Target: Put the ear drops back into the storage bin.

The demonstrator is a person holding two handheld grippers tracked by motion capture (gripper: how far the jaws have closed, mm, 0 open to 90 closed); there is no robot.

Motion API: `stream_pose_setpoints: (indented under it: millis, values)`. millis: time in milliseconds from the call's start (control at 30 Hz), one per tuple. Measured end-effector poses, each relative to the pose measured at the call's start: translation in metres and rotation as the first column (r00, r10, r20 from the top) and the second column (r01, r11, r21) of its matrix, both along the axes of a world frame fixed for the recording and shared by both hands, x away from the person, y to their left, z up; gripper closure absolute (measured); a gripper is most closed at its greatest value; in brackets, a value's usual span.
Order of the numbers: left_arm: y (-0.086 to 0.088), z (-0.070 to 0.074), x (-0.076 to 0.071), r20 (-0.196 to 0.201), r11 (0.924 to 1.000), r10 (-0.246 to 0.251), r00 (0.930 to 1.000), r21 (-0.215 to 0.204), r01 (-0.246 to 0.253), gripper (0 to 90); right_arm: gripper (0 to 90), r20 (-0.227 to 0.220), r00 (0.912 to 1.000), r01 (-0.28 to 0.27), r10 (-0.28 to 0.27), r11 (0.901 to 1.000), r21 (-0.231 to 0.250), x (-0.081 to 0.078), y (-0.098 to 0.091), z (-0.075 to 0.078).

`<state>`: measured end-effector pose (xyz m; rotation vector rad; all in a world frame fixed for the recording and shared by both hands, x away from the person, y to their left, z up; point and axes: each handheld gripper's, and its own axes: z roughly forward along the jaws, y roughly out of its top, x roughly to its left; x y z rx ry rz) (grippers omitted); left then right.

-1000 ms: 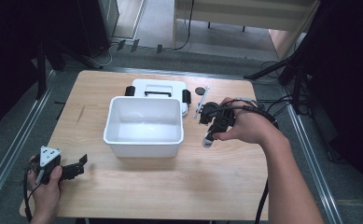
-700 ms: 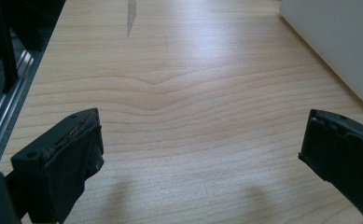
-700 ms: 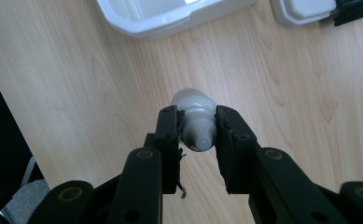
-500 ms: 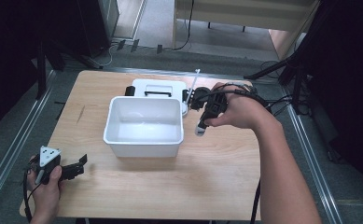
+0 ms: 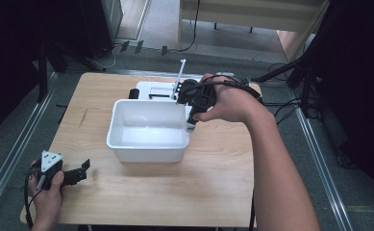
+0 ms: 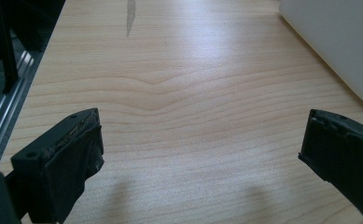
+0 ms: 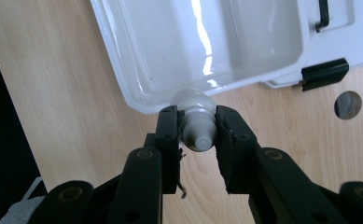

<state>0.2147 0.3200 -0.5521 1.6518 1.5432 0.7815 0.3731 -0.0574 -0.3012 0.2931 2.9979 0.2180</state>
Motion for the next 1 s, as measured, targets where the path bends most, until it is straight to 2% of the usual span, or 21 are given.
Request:
stream_pose_setpoints:
  millis: [300, 467, 633, 1000]
  values:
    - [0.0, 0.0, 0.0, 0.0, 1.0, -0.002, 1.0, -0.001, 0.002, 0.0, 71.9, 0.001, 0.9994, -0.035, 0.035, 0.9994, -0.005, 0.001, 0.026, 0.0]
    - [0.001, 0.0, 0.0, 0.002, 1.0, -0.002, 1.0, -0.008, 0.002, 0.0, 71.9, -0.009, 0.9986, -0.052, 0.052, 0.9986, -0.011, 0.003, 0.038, -0.005]
    - [0.001, 0.0, 0.0, -0.001, 1.0, -0.002, 1.0, -0.009, 0.002, 0.0, 71.9, -0.01, 0.9984, -0.056, 0.056, 0.9981, -0.024, 0.007, 0.041, -0.013]
    - [0.001, 0.0, 0.0, -0.001, 1.0, -0.003, 1.0, -0.009, 0.003, 0.0, 71.9, -0.011, 0.9995, -0.029, 0.028, 0.9992, -0.029, 0.016, 0.037, -0.023]
